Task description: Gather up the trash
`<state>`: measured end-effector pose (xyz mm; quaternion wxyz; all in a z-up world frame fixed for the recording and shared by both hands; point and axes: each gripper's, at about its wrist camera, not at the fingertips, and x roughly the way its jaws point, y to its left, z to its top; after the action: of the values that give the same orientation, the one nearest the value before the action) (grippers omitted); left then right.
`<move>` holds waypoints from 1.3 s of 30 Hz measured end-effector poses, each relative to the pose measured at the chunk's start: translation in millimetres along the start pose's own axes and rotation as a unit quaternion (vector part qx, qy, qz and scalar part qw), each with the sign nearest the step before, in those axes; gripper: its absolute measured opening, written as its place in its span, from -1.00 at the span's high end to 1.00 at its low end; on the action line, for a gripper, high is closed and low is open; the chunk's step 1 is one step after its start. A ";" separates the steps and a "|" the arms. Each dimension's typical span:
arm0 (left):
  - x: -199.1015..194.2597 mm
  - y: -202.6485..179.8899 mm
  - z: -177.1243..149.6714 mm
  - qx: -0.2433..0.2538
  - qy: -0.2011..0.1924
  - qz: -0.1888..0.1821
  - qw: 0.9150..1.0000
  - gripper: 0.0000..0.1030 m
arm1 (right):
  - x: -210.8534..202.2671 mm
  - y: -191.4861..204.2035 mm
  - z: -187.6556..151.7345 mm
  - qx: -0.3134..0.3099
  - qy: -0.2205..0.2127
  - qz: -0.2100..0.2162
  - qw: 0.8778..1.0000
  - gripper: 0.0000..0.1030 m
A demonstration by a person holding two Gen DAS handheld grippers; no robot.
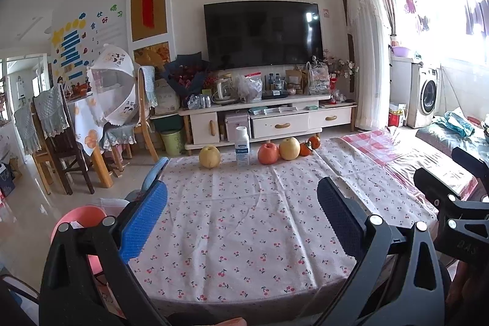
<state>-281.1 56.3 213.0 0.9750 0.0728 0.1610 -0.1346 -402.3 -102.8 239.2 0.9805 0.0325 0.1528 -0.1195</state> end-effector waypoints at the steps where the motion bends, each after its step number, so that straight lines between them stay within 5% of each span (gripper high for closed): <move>1: 0.3 -0.4 -0.4 0.001 0.000 0.000 1.000 -0.92 | 0.4 -0.2 -0.3 0.001 0.000 -0.001 1.000 -0.89; 39: 30.4 0.7 -15.4 0.006 0.024 0.006 1.000 -0.92 | 44.8 8.4 -21.1 -0.016 0.033 0.001 0.999 -0.89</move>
<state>-257.8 52.5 188.5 0.9712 0.0829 0.1832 -0.1278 -365.0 -102.6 205.7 0.9754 0.0214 0.1868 -0.1147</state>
